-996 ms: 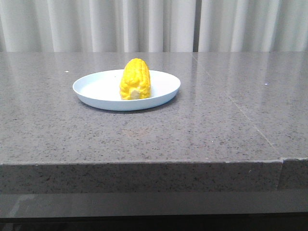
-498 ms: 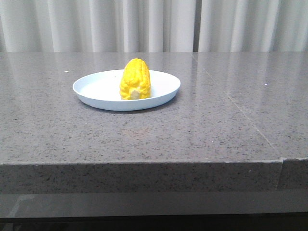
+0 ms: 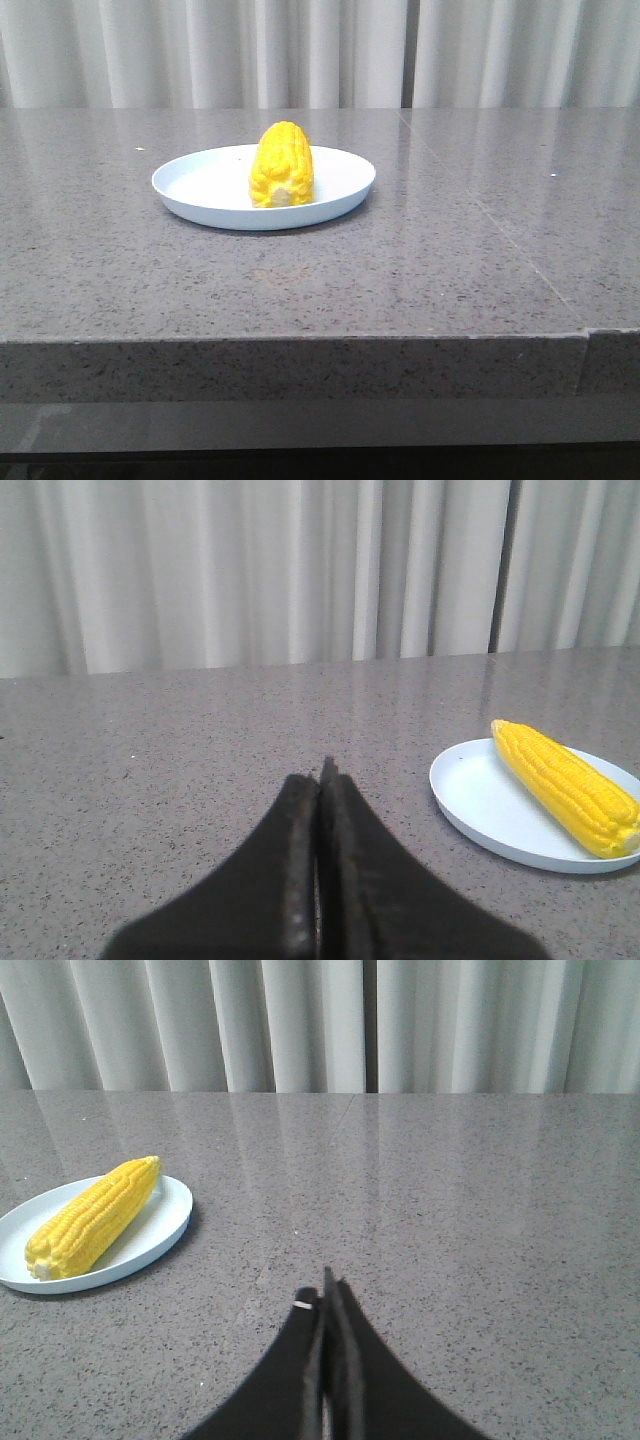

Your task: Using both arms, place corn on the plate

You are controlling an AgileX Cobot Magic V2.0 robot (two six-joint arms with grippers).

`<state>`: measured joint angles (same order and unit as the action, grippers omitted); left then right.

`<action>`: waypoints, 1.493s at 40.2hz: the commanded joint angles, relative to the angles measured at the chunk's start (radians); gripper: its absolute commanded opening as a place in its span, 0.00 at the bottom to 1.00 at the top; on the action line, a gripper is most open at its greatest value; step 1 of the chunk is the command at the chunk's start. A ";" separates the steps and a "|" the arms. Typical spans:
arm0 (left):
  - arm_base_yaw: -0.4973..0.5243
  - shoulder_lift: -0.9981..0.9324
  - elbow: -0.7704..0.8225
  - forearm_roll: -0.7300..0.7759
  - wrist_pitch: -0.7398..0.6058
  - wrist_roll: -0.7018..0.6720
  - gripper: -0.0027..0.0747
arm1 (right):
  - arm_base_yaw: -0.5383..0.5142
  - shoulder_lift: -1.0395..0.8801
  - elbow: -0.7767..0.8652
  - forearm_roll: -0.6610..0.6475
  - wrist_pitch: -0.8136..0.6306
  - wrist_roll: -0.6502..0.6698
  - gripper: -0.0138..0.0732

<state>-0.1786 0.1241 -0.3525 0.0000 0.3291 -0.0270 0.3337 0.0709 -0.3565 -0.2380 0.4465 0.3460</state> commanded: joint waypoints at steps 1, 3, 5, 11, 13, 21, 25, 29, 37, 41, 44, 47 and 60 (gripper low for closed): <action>-0.008 0.013 -0.031 0.000 -0.077 -0.002 0.01 | -0.008 0.012 -0.025 -0.025 -0.087 -0.010 0.08; -0.008 0.013 -0.031 0.015 -0.077 -0.002 0.01 | -0.008 0.012 -0.025 -0.025 -0.087 -0.010 0.08; -0.008 0.013 -0.026 0.011 -0.083 -0.002 0.01 | -0.008 0.012 -0.025 -0.025 -0.087 -0.010 0.08; 0.031 -0.035 0.051 0.013 -0.134 -0.002 0.01 | -0.008 0.012 -0.025 -0.025 -0.087 -0.010 0.08; 0.066 -0.067 0.099 0.005 -0.161 -0.002 0.01 | -0.008 0.012 -0.025 -0.025 -0.087 -0.010 0.08; 0.179 -0.143 0.269 -0.014 -0.276 -0.002 0.01 | -0.008 0.012 -0.025 -0.025 -0.086 -0.010 0.08; 0.194 -0.148 0.329 -0.014 -0.296 -0.002 0.01 | -0.008 0.012 -0.025 -0.025 -0.086 -0.010 0.08; 0.194 -0.148 0.363 -0.009 -0.270 -0.002 0.01 | -0.008 0.012 -0.025 -0.025 -0.086 -0.010 0.08; 0.194 -0.148 0.361 0.000 -0.256 -0.002 0.01 | -0.008 0.012 -0.025 -0.025 -0.086 -0.010 0.08; 0.194 -0.148 0.361 0.000 -0.256 -0.002 0.01 | -0.008 0.012 -0.025 -0.025 -0.086 -0.010 0.08; 0.194 -0.148 0.361 0.000 -0.256 -0.002 0.01 | -0.008 0.012 -0.025 -0.025 -0.086 -0.010 0.08; 0.194 -0.148 0.361 0.000 -0.256 -0.002 0.01 | -0.008 0.012 -0.025 -0.025 -0.086 -0.010 0.08; 0.194 -0.148 0.361 0.000 -0.256 -0.002 0.01 | -0.008 0.012 -0.025 -0.025 -0.086 -0.010 0.08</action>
<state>0.0136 -0.0035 0.0061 0.0000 0.1492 -0.0270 0.3337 0.0709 -0.3565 -0.2401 0.4444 0.3460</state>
